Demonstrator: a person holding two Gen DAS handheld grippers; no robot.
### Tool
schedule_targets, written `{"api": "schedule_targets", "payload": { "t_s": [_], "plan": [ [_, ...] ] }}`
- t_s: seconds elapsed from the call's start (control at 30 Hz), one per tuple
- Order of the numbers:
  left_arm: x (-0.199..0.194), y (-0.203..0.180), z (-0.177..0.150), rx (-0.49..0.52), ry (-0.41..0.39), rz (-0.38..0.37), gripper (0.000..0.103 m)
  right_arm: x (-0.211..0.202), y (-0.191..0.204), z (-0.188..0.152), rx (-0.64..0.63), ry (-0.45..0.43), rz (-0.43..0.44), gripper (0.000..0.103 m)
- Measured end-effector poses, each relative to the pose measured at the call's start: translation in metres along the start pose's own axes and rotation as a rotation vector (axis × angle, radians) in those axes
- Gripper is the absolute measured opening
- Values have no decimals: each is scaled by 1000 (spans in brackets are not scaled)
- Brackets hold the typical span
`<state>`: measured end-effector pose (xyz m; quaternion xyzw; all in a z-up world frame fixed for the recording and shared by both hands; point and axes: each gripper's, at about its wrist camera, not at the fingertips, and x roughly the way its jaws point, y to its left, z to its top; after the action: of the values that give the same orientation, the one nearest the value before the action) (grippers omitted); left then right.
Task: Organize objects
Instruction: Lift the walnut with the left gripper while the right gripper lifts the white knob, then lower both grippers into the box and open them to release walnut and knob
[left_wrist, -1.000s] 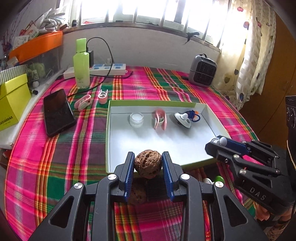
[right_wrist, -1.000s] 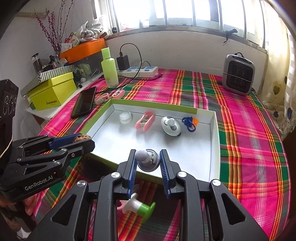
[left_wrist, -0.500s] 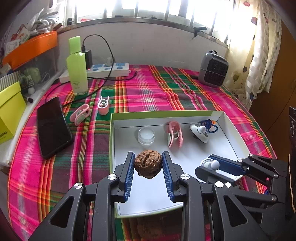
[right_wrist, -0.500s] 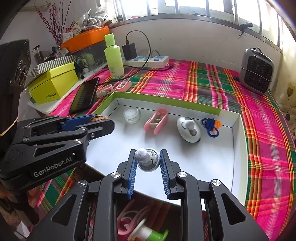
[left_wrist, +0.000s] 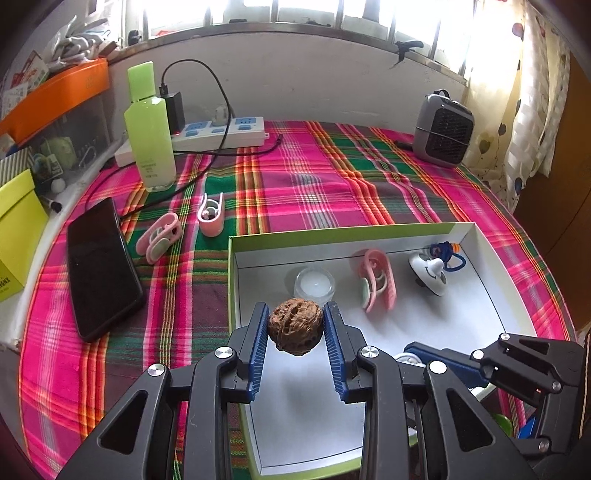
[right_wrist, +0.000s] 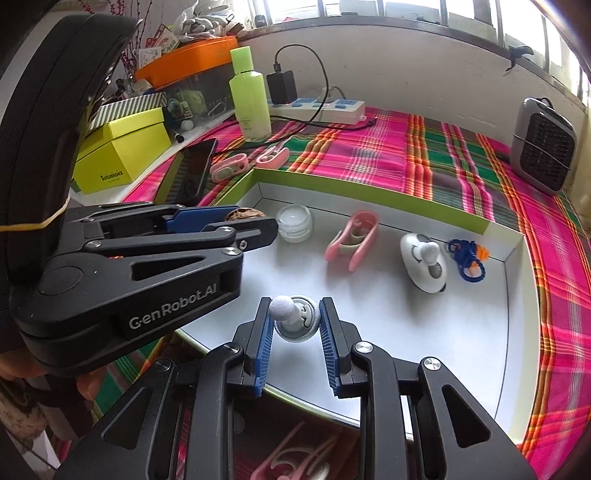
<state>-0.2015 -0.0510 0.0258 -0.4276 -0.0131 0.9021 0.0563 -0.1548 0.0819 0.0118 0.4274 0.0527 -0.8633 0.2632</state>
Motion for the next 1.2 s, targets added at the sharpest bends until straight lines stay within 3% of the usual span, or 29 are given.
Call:
{"api": "schedule_targets", "payload": {
  "t_s": [1.2],
  "plan": [
    [14,-6,3,23,24,-19,28,13,13,6,-21,25,26,26]
  ]
}}
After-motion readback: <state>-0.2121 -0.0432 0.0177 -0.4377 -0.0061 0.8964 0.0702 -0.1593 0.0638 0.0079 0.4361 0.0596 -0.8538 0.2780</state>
